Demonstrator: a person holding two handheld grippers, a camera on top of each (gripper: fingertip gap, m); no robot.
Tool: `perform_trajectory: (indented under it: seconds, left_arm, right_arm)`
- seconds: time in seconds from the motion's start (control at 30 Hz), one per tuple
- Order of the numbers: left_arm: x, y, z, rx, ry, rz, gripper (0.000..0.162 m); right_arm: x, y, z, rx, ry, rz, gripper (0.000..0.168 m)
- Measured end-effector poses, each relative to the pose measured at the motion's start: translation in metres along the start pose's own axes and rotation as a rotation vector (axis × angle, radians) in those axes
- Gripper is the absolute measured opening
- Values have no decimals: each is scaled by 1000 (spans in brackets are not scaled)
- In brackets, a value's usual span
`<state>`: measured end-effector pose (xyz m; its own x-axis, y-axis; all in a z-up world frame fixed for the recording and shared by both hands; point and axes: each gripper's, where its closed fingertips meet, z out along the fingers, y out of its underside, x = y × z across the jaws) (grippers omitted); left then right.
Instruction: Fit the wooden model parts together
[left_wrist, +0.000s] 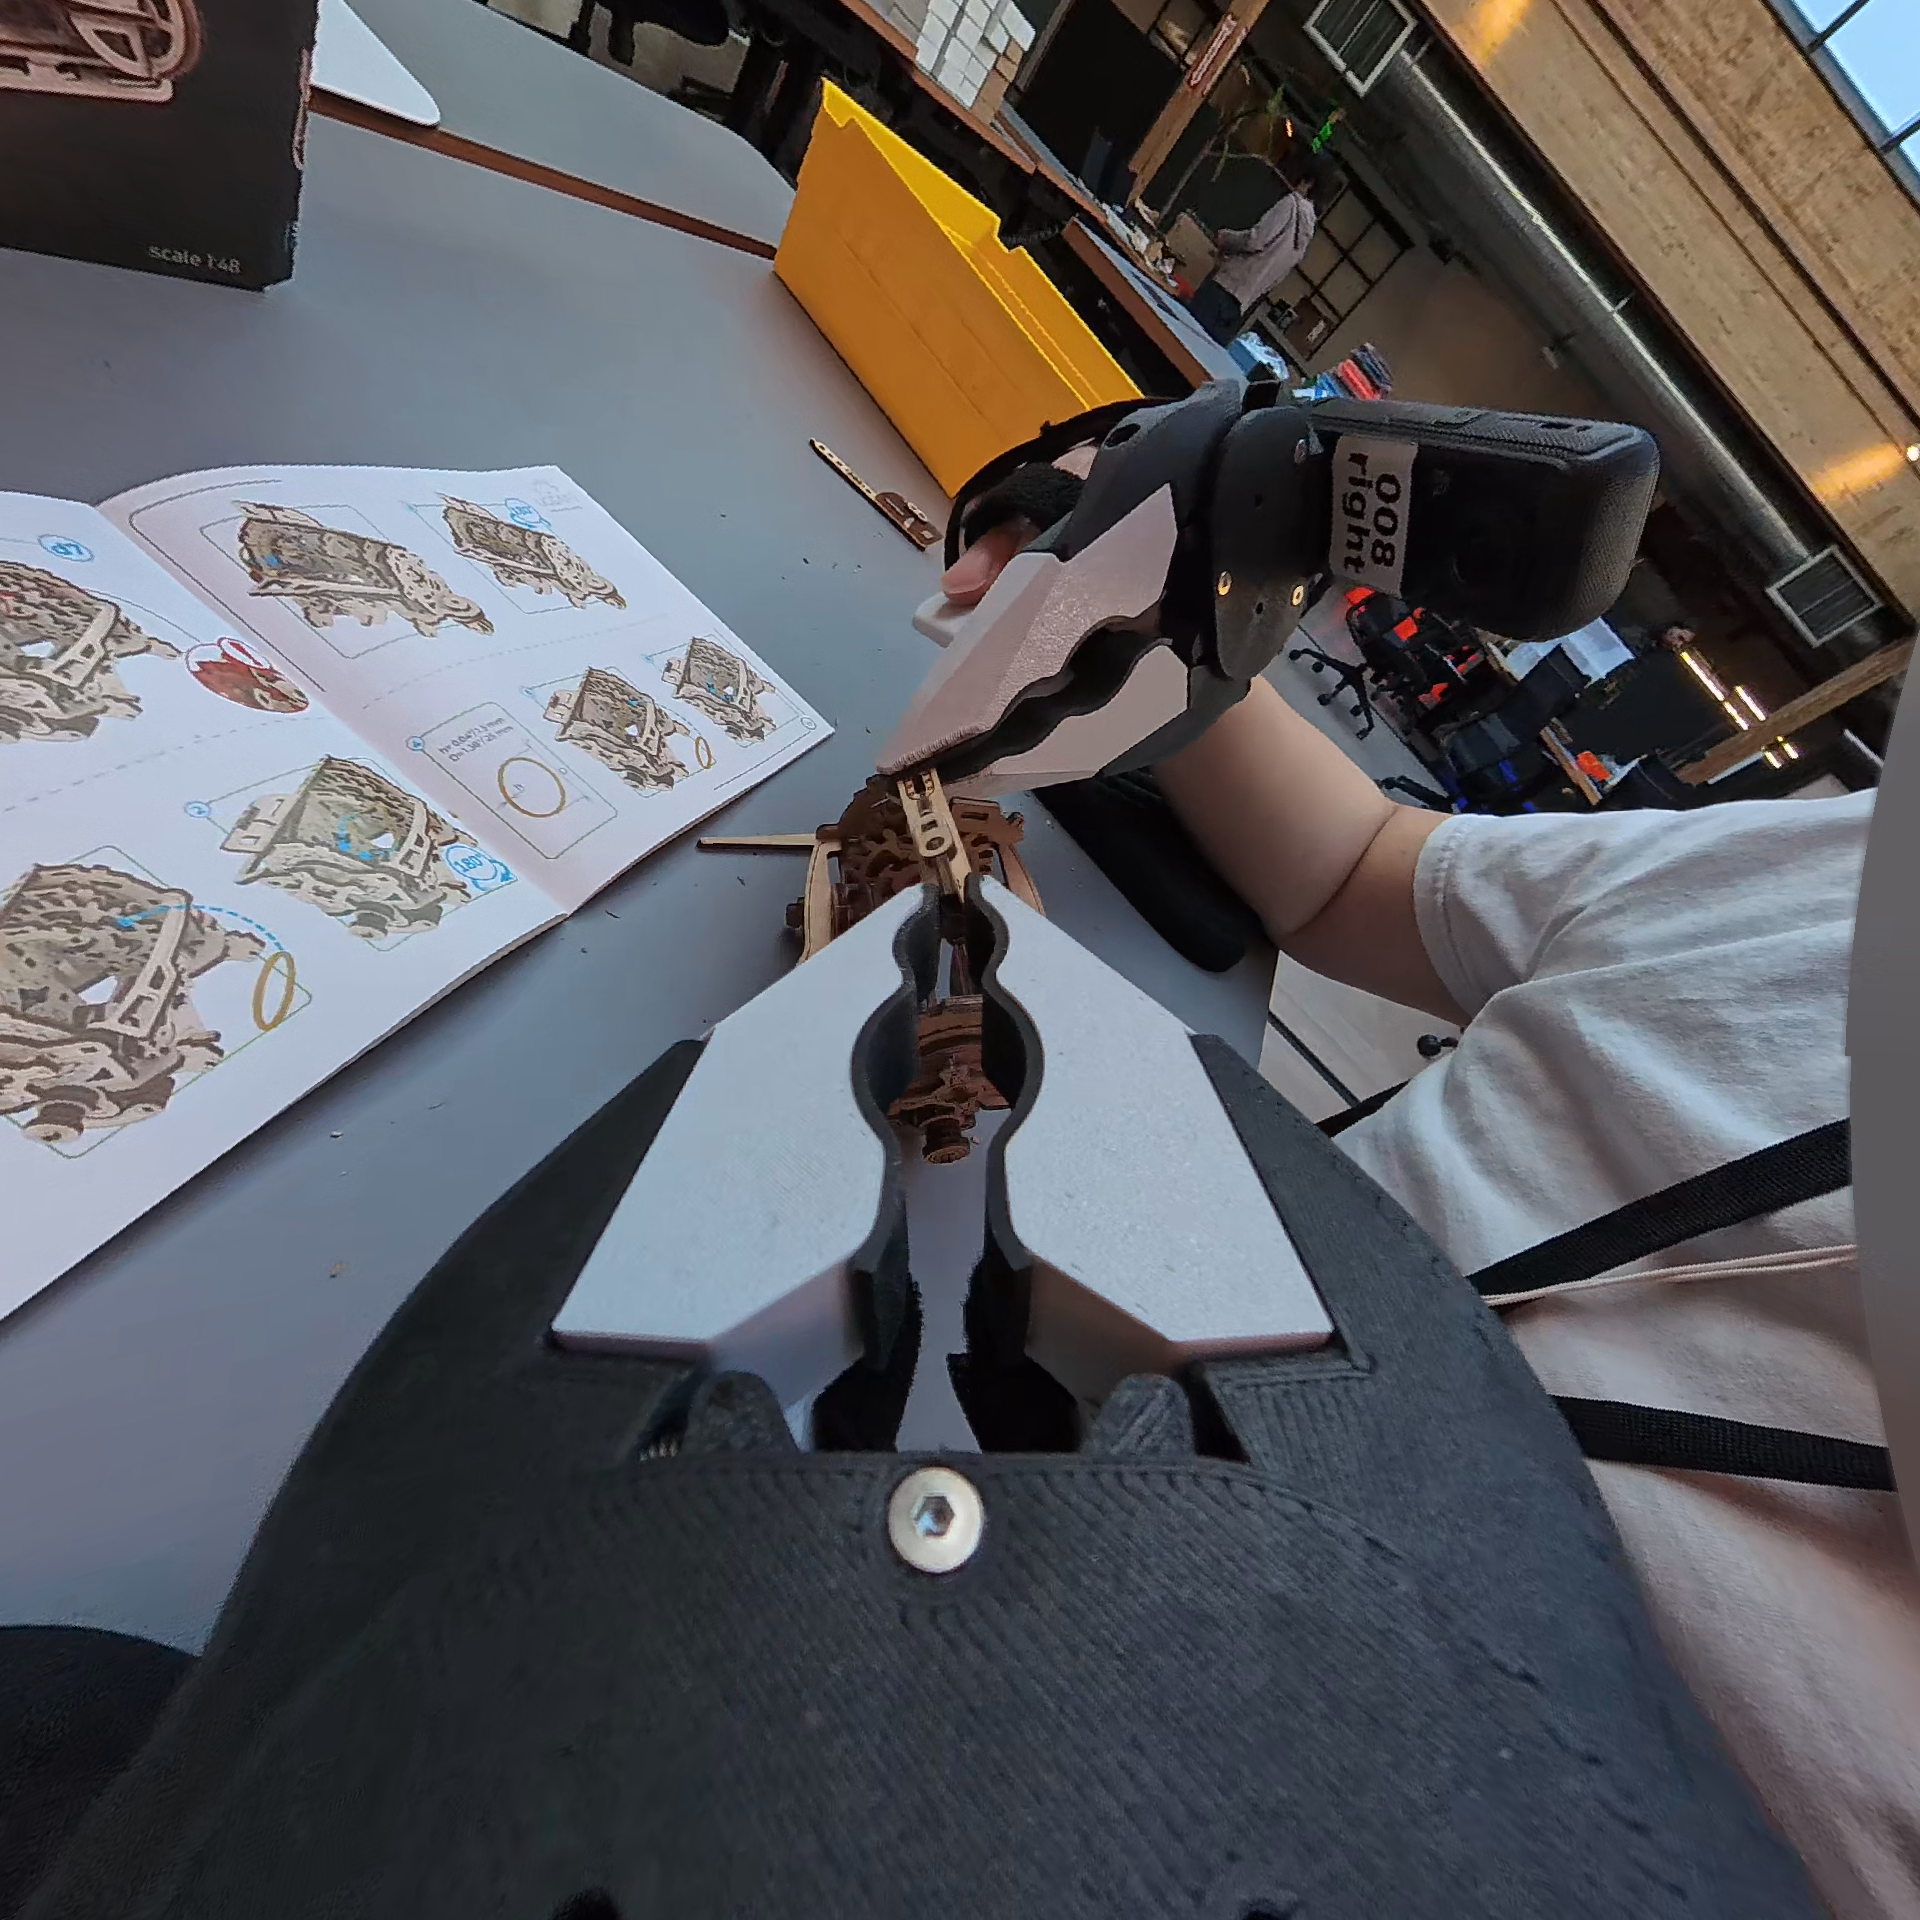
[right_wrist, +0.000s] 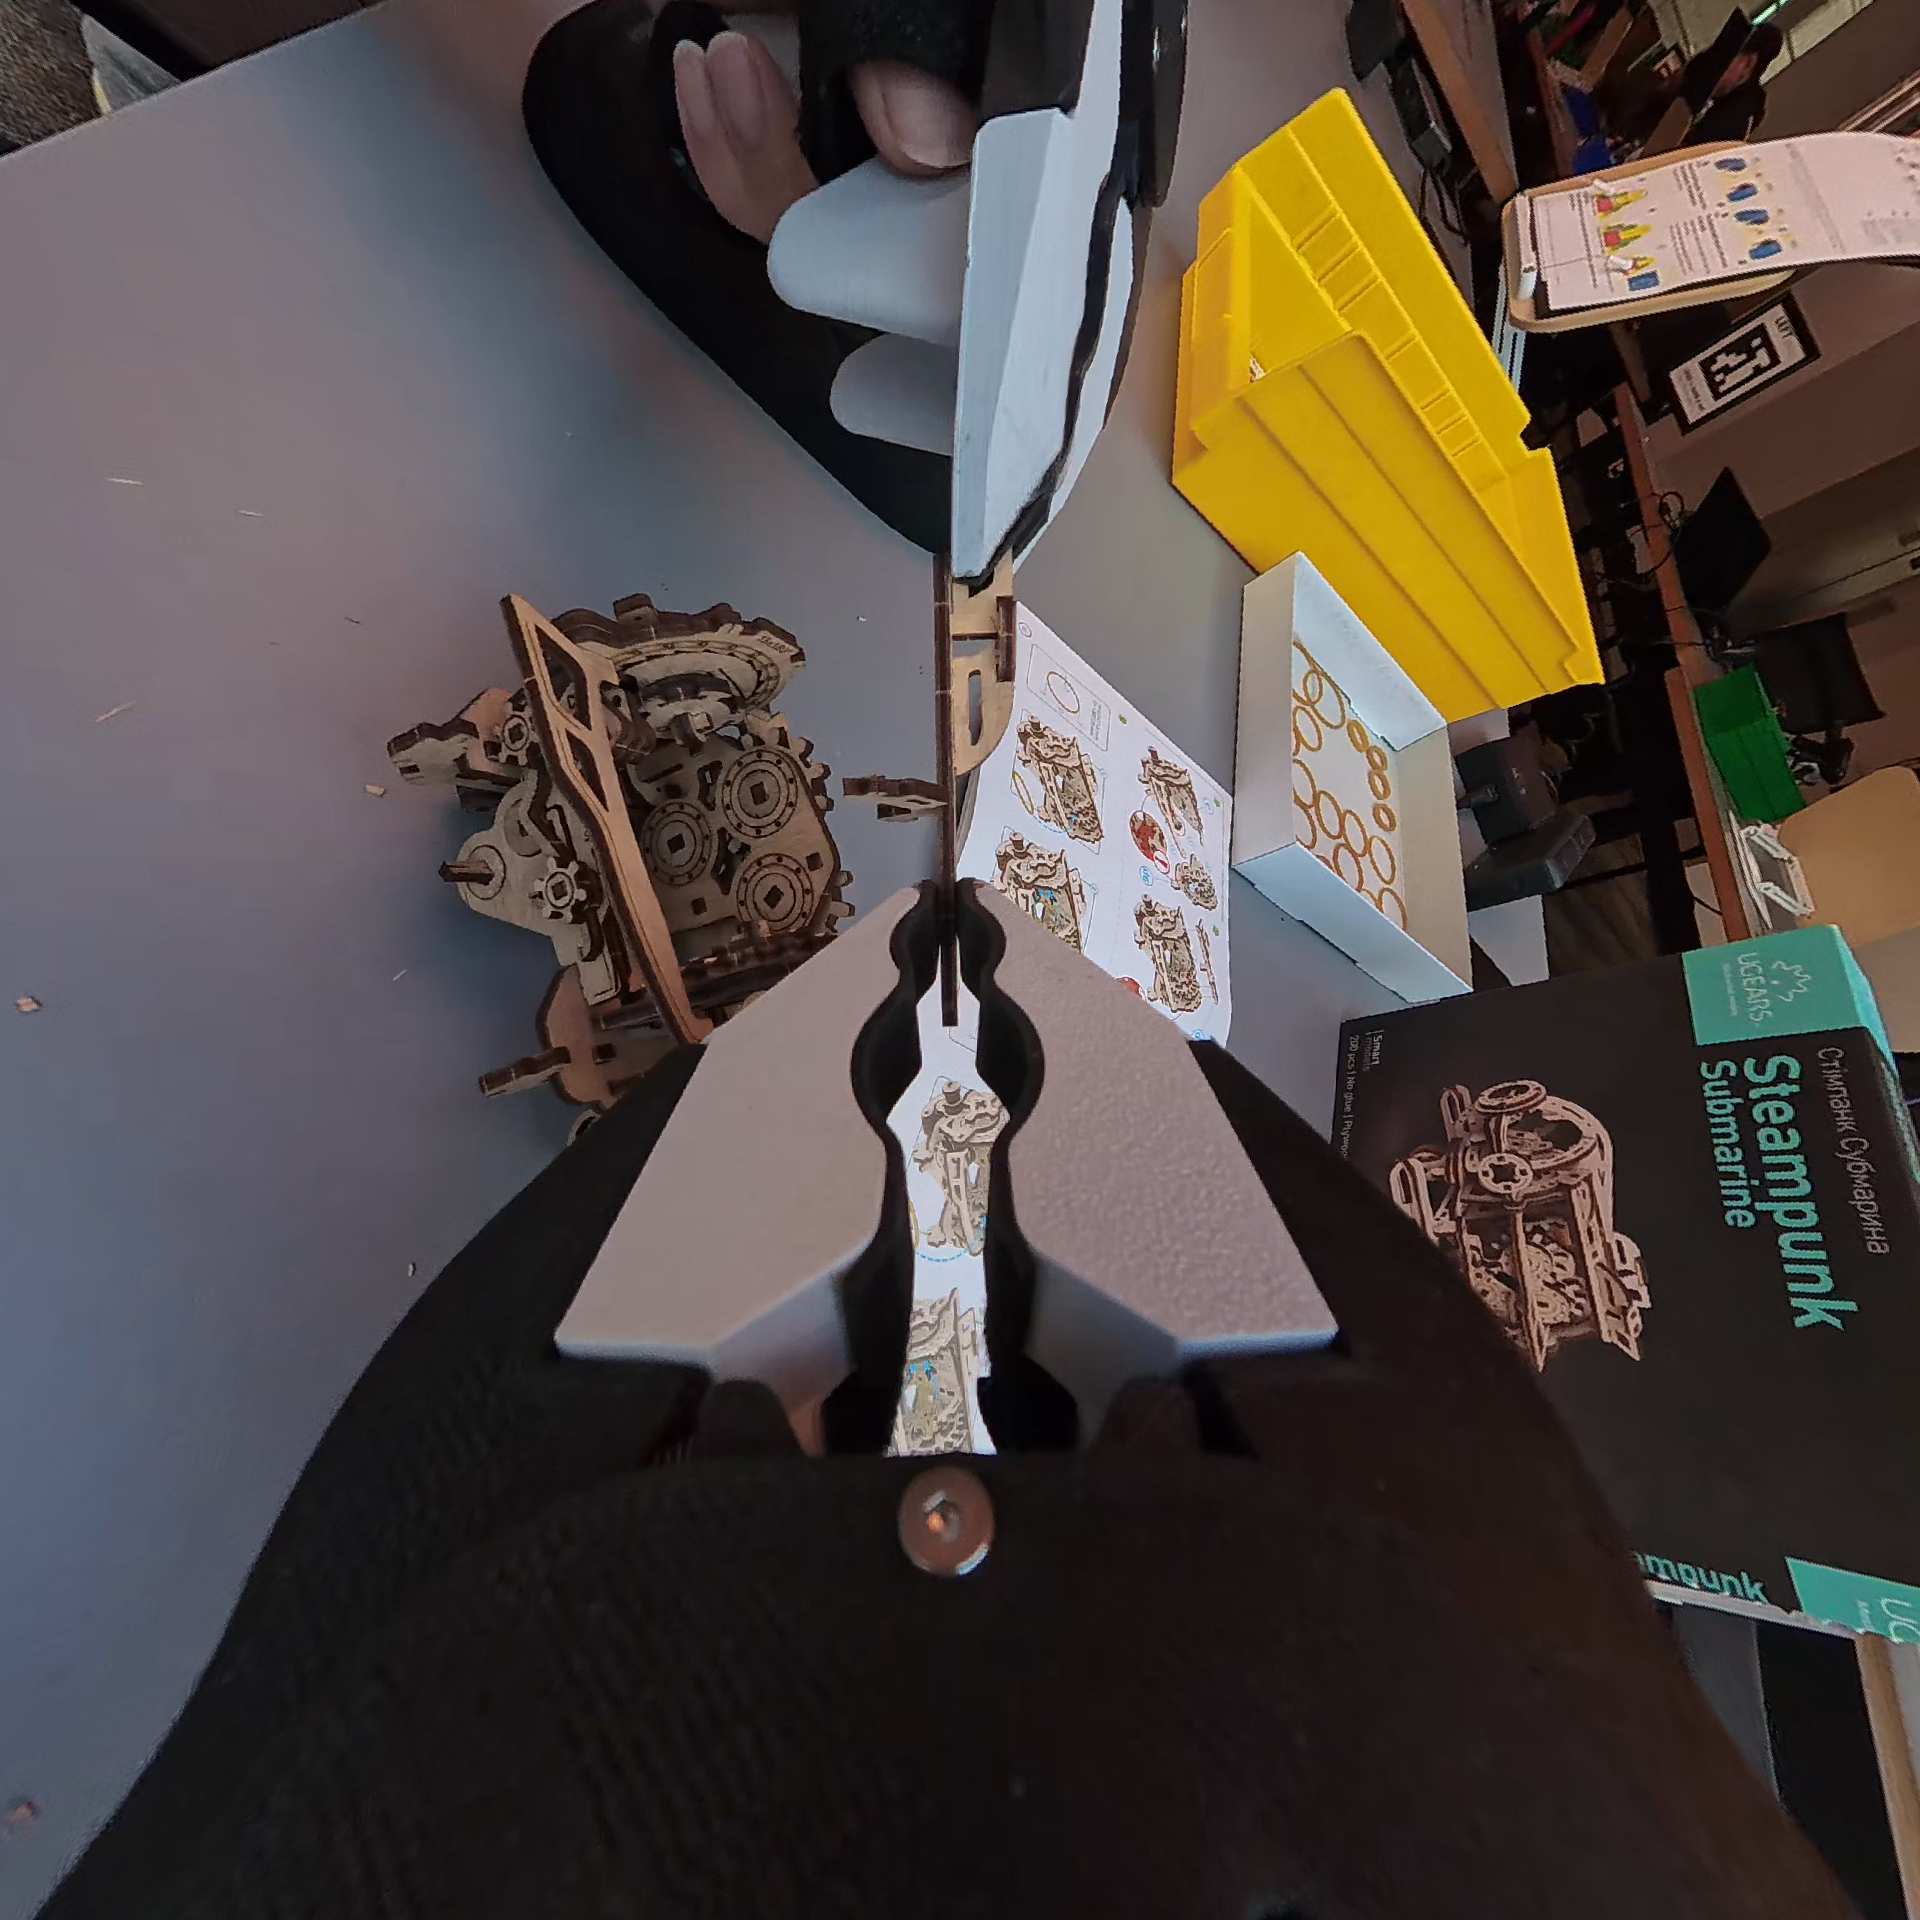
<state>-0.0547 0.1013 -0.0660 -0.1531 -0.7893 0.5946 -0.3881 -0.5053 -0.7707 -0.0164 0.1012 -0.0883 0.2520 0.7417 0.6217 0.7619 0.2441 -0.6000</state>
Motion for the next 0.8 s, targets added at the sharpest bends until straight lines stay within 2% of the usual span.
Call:
perform_trajectory:
  seconds: [0.23,0.37,0.5,0.57,0.7,0.8]
  left_arm:
    - [4,-4,-2,26,51,-39,1]
    - [7,-13,-7,81,103,-72,0]
    - [-6,-25,-18,111,69,-68,0]
    - [-16,-38,-26,124,31,-44,0]
    - [-38,-89,-41,200,-38,19,0]
    - [-50,-121,-31,219,-21,36,0]
  right_arm:
    - [4,-3,-2,16,31,-17,2]
    - [14,-2,-4,10,91,-9,22]
    - [26,1,-14,20,161,28,23]
    - [36,4,-23,23,238,74,22]
    - [46,9,-44,60,358,217,22]
    - [51,18,-56,101,450,316,21]
